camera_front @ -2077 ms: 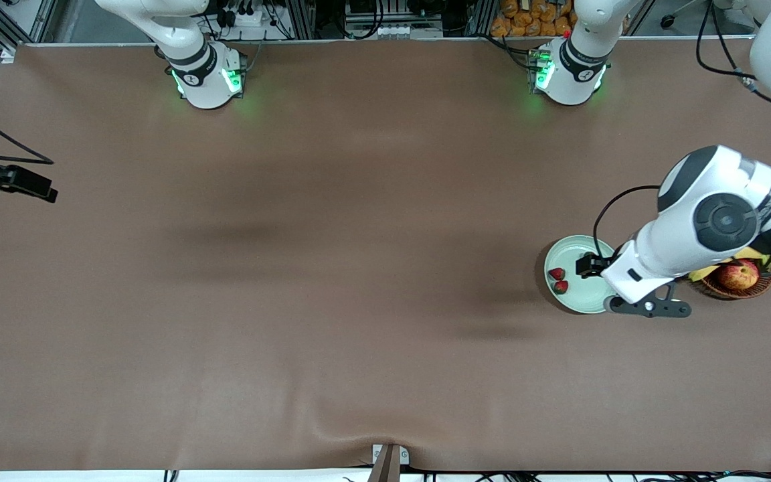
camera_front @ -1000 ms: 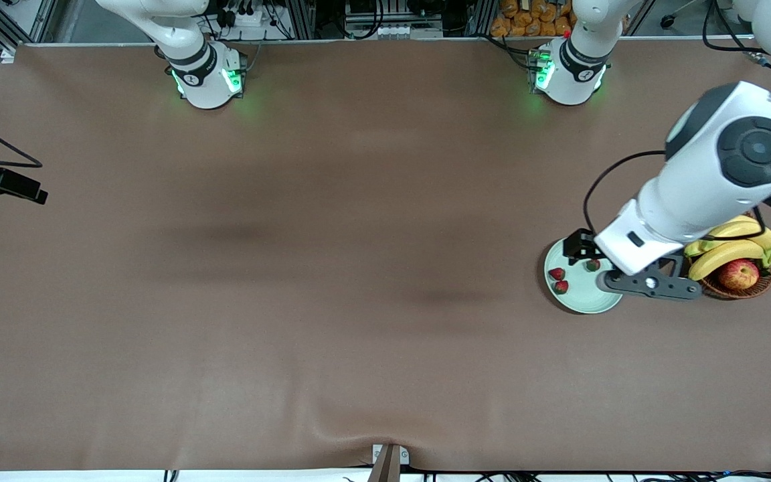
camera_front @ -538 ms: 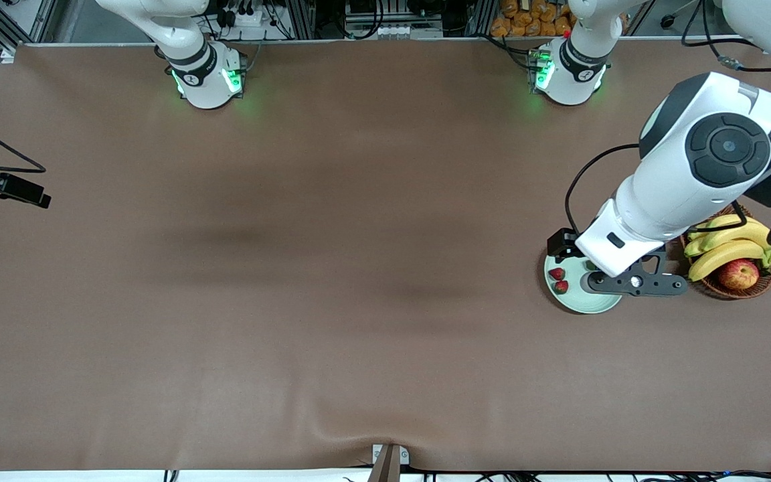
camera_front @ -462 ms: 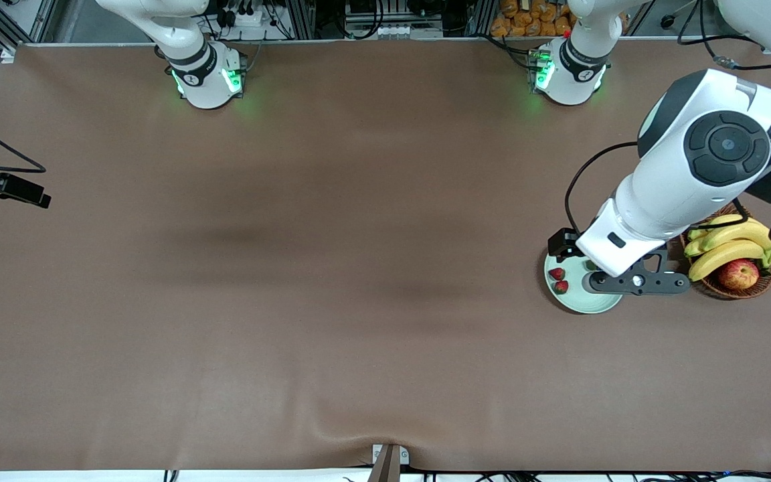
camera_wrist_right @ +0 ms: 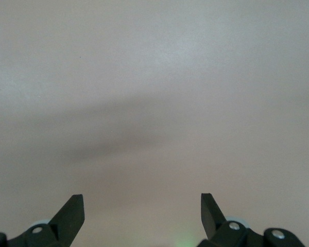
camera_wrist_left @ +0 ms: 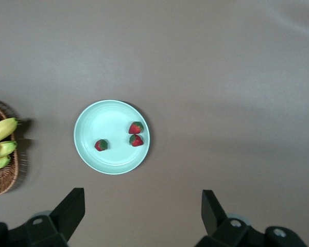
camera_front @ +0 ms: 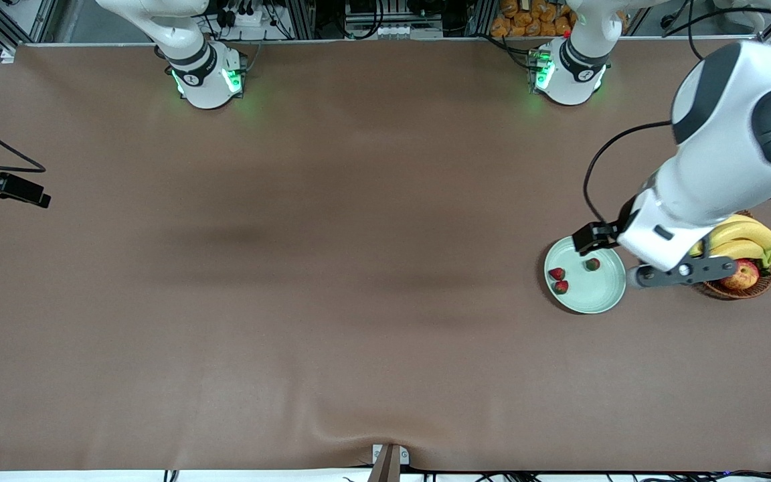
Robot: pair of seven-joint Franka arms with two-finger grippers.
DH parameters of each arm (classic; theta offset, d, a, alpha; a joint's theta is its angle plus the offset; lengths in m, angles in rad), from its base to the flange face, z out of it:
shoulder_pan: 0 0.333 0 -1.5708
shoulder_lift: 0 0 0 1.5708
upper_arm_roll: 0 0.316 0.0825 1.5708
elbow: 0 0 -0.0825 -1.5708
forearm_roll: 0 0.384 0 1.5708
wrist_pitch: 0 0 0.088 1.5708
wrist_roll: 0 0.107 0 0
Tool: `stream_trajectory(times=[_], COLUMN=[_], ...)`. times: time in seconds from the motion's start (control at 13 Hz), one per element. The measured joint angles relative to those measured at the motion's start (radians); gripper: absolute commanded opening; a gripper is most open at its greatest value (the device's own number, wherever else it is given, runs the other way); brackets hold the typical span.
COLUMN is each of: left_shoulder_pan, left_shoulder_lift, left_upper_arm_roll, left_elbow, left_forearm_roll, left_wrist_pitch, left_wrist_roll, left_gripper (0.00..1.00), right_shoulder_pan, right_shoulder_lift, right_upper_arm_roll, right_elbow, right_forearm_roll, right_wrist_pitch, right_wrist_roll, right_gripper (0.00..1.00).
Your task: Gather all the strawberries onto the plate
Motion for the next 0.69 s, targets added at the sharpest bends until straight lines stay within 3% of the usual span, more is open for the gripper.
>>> stream_trajectory(times=[0.23,0.46,0.69], left_shoulder_pan=[-0.072,-0.069,-0.069], left_shoulder_lift=[-0.070,-0.125,-0.226], left_upper_arm_roll=[0.181,0.235,0.277], left_elbow=[0.000,-0.025,-0.130], left_forearm_roll=[-0.075,-0.082,-0.103], left_wrist_pitch=[-0.042,-0.109,-0.119], left_wrist_roll=[0.116,0.173,0.192], left_gripper=[1.00,1.00,1.00], right_shoulder_pan=[0.000,0.000,0.000], right_shoulder_lift=[-0.006,-0.008,-0.009], right_upper_arm_roll=[0.002,0.001,0.001], right_elbow=[0.010,0.032,0.046], right_forearm_roll=[0.000,0.000,0.000], right_wrist_pitch=[-0.060,-0.088,-0.100], right_wrist_roll=[0.000,0.000,0.000], right_gripper=[1.00,1.00,1.00])
